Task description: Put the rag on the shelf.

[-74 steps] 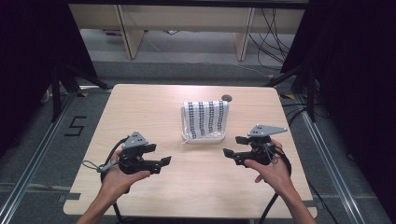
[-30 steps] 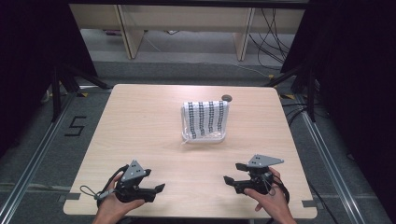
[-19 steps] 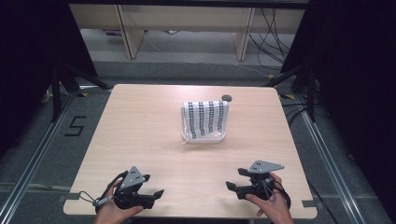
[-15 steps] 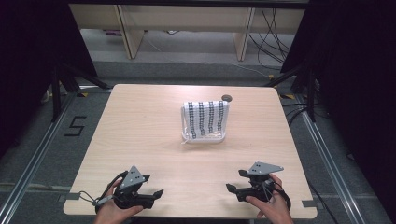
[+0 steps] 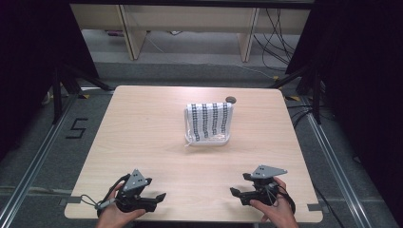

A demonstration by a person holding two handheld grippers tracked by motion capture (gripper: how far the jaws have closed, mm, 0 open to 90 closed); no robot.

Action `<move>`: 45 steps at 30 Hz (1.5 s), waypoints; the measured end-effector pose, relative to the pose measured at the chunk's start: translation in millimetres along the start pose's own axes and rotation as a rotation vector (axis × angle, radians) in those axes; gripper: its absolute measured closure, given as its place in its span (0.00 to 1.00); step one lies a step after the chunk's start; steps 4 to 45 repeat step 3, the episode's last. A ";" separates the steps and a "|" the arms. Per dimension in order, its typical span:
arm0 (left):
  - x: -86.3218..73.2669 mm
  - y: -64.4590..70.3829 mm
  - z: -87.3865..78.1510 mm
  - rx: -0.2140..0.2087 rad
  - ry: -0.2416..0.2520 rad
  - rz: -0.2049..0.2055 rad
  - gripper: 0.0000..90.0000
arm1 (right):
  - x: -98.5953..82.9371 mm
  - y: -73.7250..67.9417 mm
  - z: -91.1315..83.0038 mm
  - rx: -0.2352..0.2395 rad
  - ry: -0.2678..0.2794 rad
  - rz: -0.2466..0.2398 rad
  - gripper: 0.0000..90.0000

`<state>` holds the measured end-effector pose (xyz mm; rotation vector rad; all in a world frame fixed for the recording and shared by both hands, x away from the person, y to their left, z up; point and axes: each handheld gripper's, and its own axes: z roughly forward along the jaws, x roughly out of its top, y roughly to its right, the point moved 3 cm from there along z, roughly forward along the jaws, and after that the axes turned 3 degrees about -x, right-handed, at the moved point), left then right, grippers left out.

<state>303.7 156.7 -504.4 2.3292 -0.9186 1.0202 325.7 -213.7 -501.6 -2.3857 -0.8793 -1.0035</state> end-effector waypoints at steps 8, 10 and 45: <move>-0.8 -2.8 0.4 0.003 0.002 -0.004 0.28 | -0.3 1.6 0.4 -0.002 -0.003 0.001 0.27; -0.8 -2.8 0.4 0.003 0.002 -0.004 0.28 | -0.3 1.6 0.4 -0.002 -0.003 0.001 0.27; -0.8 -2.8 0.4 0.003 0.002 -0.004 0.28 | -0.3 1.6 0.4 -0.002 -0.003 0.001 0.27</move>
